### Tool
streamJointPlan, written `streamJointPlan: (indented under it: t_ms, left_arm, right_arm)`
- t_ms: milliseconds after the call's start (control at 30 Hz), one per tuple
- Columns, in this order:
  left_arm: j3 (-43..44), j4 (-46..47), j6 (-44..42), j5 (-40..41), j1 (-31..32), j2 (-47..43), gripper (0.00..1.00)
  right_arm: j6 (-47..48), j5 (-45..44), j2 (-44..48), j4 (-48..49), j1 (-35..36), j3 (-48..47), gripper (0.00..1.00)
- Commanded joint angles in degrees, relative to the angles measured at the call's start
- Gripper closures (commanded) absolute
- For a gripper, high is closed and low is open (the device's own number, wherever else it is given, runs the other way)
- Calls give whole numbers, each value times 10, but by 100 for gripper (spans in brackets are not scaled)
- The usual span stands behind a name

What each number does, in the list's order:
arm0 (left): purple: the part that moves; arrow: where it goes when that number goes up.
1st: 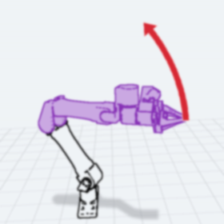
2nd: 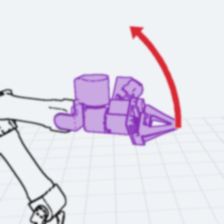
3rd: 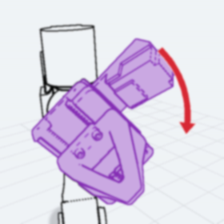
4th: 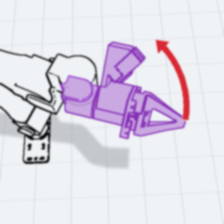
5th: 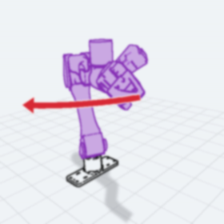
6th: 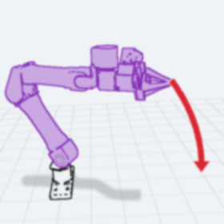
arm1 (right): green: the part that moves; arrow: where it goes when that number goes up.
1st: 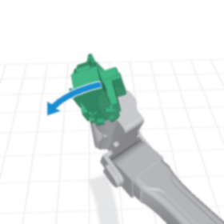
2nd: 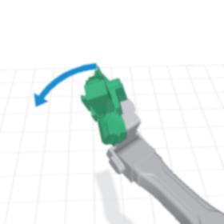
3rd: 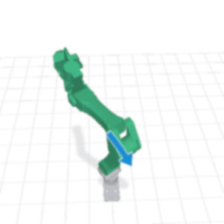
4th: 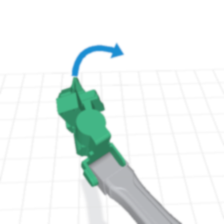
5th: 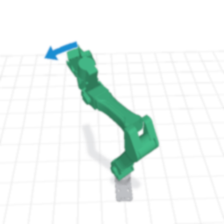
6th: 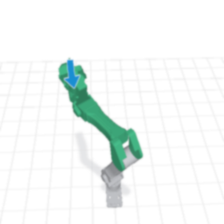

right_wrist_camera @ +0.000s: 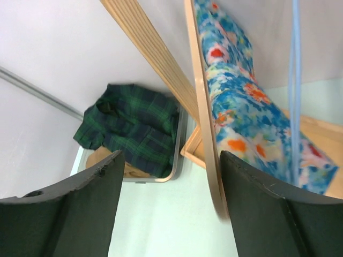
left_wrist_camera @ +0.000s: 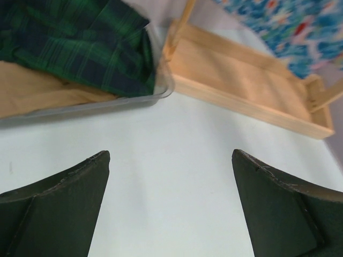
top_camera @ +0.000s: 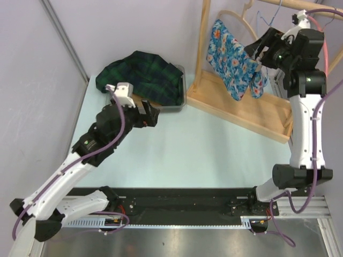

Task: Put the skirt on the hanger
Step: Hang the hanger with skirt onto the clothesline, then grab the skirt from the pile

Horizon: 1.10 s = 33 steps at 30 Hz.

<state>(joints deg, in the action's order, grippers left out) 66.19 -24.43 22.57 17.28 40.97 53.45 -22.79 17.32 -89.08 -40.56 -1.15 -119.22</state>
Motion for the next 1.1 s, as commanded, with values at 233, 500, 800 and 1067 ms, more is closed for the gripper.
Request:
streamJointPlan:
  t_ms: [233, 500, 800, 1067]
  left_arm:
    - [42, -19, 39, 128, -28, 113, 0]
    - [139, -75, 74, 28, -109, 269, 0]
    - [295, -68, 85, 2, -143, 491, 0]
    - [441, -54, 102, -14, -171, 651, 0]
  right_arm:
    - [56, -85, 211, 37, 0, 76, 22]
    - [148, 123, 302, 92, 132, 238, 25]
    - [160, -33, 244, 92, 317, 333, 27]
    - [125, -38, 215, 157, 280, 386, 27]
